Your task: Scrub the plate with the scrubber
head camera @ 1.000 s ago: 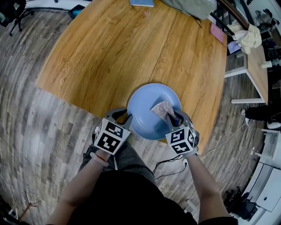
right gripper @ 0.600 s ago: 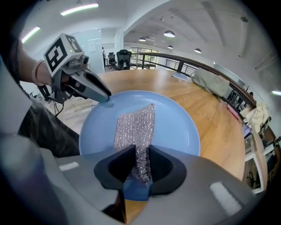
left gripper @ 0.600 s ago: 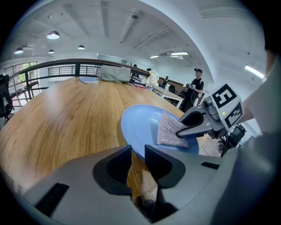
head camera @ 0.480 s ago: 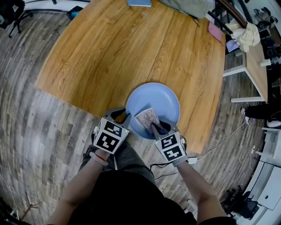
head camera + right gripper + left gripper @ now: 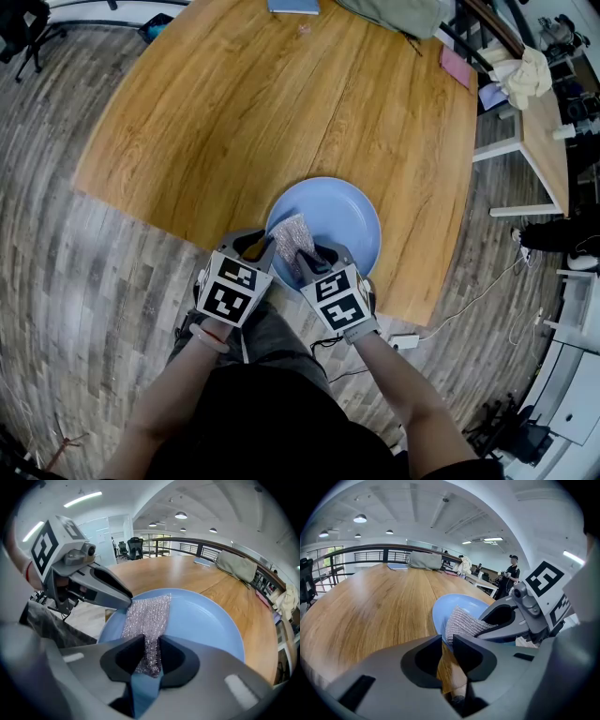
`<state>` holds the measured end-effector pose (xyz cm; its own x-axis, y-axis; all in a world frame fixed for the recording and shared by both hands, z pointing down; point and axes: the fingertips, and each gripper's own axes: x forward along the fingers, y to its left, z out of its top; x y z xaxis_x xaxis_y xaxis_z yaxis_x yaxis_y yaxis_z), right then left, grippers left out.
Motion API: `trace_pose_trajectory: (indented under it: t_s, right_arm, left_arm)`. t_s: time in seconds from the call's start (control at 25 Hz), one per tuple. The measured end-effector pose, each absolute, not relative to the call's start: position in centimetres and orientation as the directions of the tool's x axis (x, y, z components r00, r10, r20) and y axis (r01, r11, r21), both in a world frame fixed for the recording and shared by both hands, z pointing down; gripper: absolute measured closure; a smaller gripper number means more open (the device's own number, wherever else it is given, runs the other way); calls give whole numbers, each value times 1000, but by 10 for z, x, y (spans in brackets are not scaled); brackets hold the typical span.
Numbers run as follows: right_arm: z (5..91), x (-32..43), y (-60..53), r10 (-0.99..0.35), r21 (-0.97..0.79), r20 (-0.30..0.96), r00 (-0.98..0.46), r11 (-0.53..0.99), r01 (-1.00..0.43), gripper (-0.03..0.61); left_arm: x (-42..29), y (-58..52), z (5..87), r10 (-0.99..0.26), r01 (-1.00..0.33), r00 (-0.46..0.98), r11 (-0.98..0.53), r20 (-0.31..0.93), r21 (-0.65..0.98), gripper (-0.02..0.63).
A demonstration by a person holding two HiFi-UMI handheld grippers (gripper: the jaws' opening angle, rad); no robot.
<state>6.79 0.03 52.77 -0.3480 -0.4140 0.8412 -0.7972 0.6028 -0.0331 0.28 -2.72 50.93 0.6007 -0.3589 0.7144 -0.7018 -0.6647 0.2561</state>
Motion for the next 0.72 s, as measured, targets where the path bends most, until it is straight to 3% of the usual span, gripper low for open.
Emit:
trace_pose_trajectory:
  t_s: [0.36, 0.72]
  right_arm:
    - [522, 51, -44, -513, 0, 790, -337, 549, -836, 491]
    - [515, 38, -90, -668, 338, 701, -249, 619, -709, 491]
  left_arm:
    - [0, -29, 508, -351, -699, 610, -660, 711, 274, 545]
    - [-1, -24, 512, -343, -704, 607, -651, 717, 285, 537]
